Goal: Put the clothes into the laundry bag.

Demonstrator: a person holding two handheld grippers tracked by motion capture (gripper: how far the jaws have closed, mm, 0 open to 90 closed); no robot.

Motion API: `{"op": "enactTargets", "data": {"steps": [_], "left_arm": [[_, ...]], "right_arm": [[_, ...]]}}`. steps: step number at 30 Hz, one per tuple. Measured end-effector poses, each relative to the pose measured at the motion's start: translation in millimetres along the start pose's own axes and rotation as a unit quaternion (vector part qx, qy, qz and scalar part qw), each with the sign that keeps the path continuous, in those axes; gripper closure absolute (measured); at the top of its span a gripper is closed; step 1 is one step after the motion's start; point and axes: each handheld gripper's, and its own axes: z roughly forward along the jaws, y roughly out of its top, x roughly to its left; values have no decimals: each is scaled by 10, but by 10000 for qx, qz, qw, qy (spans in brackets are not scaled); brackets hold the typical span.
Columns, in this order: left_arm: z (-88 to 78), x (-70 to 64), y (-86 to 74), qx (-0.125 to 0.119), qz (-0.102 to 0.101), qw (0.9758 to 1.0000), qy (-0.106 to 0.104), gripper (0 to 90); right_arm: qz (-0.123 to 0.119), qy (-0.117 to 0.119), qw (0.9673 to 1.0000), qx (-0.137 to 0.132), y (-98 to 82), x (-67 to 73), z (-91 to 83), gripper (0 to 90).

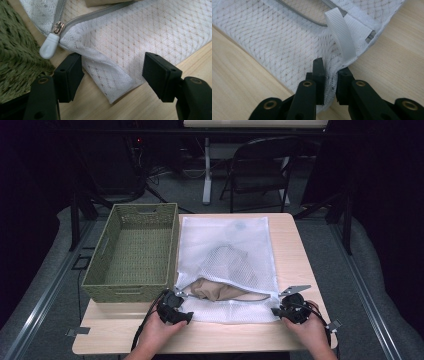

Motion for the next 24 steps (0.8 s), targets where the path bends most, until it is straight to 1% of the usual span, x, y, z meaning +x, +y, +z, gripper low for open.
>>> {"op": "enactTargets", "data": {"steps": [2, 3, 4, 5, 7, 9, 11, 13, 15, 17, 19, 22, 23, 24], "left_arm": [[-6, 3, -2, -7, 0, 10000, 3, 341], [-11, 5, -3, -28, -3, 10000, -2, 361], [-13, 3, -6, -48, -29, 10000, -15, 402], [-19, 5, -7, -41, 2, 10000, -8, 423], [-23, 5, -10, -78, 41, 10000, 8, 476], [-26, 1, -9, -90, 61, 9999, -18, 518], [-23, -3, -9, -108, 79, 9999, -43, 545], [-24, -3, -8, -107, 97, 9999, -68, 559], [-23, -4, -6, -130, 147, 9998, -66, 586], [-24, -2, -4, -134, 182, 9997, -102, 611], [-22, 2, -5, -155, 196, 9996, -124, 637], [-21, 4, -1, -160, 221, 9995, -158, 683], [-22, 8, 2, -159, 272, 9994, -162, 699], [-18, 2, 6, -165, 272, 9994, -159, 712]], "right_arm": [[-41, -85, 10000, 34, 4, 10, 3, 778], [-33, -89, 9999, 39, 4, 16, 7, 762], [-39, -60, 10000, 54, 5, 18, 14, 747], [-53, -49, 10000, 66, 5, 20, 17, 734], [-123, -130, 9998, 87, 8, 27, 15, 698], [-130, -170, 9998, 48, 12, 28, 12, 671], [-150, -227, 9996, 70, 17, 32, 15, 668], [-204, -213, 9995, 116, 23, 39, 27, 668], [-197, -207, 9995, 165, 30, 52, 36, 666], [-184, -172, 9996, 140, 28, 65, 37, 681], [-147, -130, 9996, 216, 31, 61, 36, 680], [-151, -110, 9997, 180, 34, 49, 31, 666], [-146, -81, 9997, 152, 36, 48, 29, 657], [-168, -81, 9997, 148, 36, 46, 30, 657]]}}
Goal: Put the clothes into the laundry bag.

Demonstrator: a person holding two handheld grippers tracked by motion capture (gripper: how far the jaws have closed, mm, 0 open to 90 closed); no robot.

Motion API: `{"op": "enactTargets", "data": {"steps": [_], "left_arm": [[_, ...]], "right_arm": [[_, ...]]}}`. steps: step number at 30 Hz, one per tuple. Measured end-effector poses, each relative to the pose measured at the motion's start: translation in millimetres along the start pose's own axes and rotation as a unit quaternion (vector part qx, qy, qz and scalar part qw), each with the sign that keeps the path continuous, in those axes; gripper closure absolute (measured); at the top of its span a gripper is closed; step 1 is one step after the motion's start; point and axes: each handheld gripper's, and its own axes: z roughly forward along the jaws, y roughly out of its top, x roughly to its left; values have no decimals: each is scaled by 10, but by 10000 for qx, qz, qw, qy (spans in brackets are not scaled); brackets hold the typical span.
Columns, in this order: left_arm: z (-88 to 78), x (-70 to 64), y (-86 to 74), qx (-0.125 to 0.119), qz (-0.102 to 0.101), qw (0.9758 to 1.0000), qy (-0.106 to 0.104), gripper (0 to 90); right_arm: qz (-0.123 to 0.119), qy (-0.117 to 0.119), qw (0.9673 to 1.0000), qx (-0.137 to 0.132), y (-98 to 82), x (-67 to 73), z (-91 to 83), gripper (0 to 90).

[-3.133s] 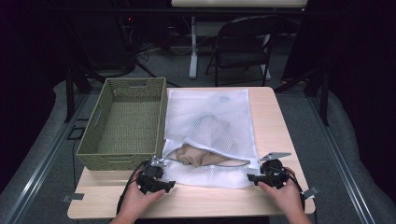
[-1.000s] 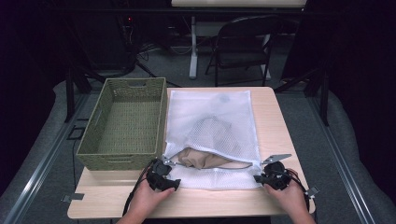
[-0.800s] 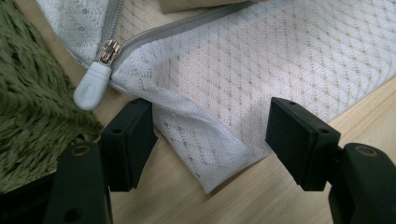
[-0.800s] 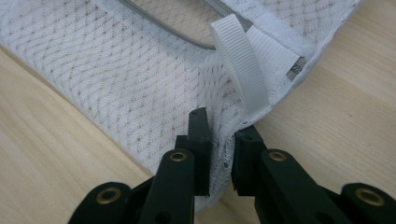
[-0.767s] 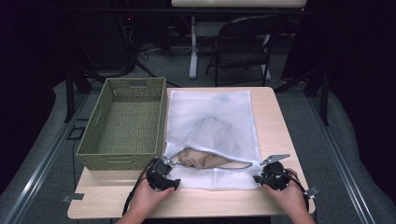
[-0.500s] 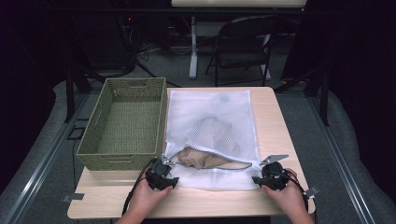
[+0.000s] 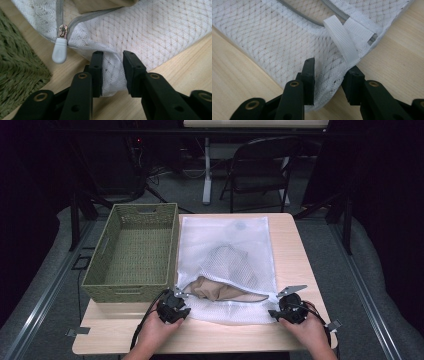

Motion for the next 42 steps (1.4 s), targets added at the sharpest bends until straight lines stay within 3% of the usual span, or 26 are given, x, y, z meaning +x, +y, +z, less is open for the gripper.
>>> {"op": "enactTargets", "data": {"steps": [1, 3, 4, 6, 15, 24, 34, 42], "left_arm": [[1, -1, 2, 4, 5, 10000, -11, 725], [2, 3, 4, -3, 11, 10000, -27, 737], [2, 7, 3, -10, 11, 10000, -39, 742], [3, 16, 0, -34, 1, 10000, -64, 751], [3, 25, 7, -12, 11, 9999, -113, 794], [5, 23, 20, 39, -5, 9998, -188, 832], [-2, 36, 31, 101, 26, 9998, -195, 836], [-19, 57, 55, 333, -11, 9990, -312, 833]], "right_arm": [[-37, 40, 10000, 38, 3, -1, 0, 657], [75, 70, 9999, -134, -12, 28, 35, 657], [-58, 67, 10000, 27, 1, 24, 17, 651], [-76, 4, 10000, 45, 5, 29, 16, 628], [-75, 143, 9999, 7, 13, 15, 19, 768], [-353, -6, 9993, 78, 56, 64, 12, 866], [-430, -103, 9989, 161, 84, 95, 24, 886], [-483, -74, 9984, 298, 114, 121, 23, 886]]}}
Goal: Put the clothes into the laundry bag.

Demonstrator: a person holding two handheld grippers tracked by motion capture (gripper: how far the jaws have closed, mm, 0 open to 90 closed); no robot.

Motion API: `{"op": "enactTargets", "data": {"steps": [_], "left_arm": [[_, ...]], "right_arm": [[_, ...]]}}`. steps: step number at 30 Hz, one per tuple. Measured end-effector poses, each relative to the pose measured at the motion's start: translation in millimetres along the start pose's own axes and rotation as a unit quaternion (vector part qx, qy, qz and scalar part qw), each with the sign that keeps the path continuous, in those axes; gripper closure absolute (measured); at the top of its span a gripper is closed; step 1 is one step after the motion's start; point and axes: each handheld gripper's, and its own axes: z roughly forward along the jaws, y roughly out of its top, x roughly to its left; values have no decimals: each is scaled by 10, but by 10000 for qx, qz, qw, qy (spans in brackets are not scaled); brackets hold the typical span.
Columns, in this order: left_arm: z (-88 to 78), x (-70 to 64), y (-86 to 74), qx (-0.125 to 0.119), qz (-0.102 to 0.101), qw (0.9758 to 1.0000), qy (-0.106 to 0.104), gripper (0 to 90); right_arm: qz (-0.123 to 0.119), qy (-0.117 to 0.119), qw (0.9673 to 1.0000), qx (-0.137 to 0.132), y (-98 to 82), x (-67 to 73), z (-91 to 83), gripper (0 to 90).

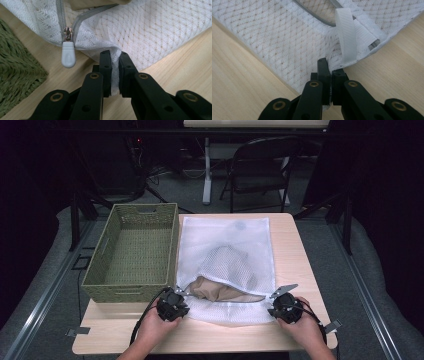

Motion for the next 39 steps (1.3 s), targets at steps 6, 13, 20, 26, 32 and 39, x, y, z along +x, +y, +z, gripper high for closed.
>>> {"op": "enactTargets", "data": {"steps": [6, 13, 20, 26, 32, 39], "left_arm": [[-25, 19, 61, 185, 90, 9998, -1, 835], [-103, -5, 130, 261, 190, 9995, -5, 845], [-212, -21, 185, 184, 178, 9997, -38, 855], [-378, -28, 241, -17, 210, 9998, -45, 863], [-497, -35, 320, -121, 231, 9997, -39, 867], [-584, -48, 398, -167, 325, 9993, 17, 868]], "right_arm": [[-73, 26, 9999, 101, 62, 22, 9, 887], [-221, 56, 9996, 165, 166, 4, -49, 888], [-130, 156, 9998, -25, 215, -59, -170, 887], [48, 259, 9994, -242, 223, -138, -298, 888], [18, 246, 9991, -354, 276, -193, -417, 889], [-173, 91, 9992, -362, 365, -187, -513, 888]]}}
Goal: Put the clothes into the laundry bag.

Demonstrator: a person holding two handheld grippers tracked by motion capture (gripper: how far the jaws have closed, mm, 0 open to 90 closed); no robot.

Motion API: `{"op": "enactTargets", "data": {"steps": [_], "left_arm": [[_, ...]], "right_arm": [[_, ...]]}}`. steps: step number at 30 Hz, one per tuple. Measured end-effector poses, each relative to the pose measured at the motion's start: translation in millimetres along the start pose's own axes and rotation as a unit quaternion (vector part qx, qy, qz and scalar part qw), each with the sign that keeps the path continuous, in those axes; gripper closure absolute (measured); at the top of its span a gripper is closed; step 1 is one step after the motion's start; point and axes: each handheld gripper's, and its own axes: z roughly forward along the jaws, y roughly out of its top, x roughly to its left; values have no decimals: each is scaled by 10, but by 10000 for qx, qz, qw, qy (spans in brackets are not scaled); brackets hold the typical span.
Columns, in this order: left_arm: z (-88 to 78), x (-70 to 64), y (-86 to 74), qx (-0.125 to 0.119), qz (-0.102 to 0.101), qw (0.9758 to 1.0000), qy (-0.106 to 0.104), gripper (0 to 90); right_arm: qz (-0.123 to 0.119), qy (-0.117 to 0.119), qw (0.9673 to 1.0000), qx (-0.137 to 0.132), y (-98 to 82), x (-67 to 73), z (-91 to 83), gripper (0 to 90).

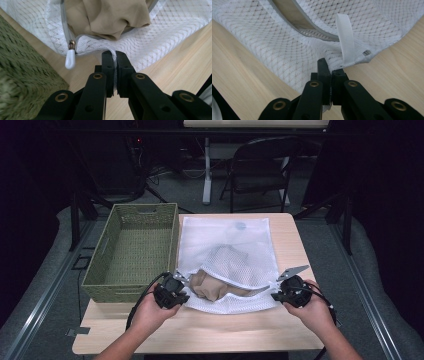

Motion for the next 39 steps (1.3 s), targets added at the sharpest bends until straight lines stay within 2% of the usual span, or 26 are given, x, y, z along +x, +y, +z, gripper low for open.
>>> {"op": "enactTargets", "data": {"steps": [11, 27, 39], "left_arm": [[-137, 21, 146, -125, 49, 9999, -18, 873], [-347, 83, 409, -399, 75, 9991, 123, 875], [-485, 172, 556, -362, 114, 9988, 318, 877]], "right_arm": [[-2, -59, 10000, -79, 94, -51, -88, 888], [-53, -131, 9998, -113, 210, -105, -155, 888], [-107, -192, 9997, -82, 309, -151, -200, 888]]}}
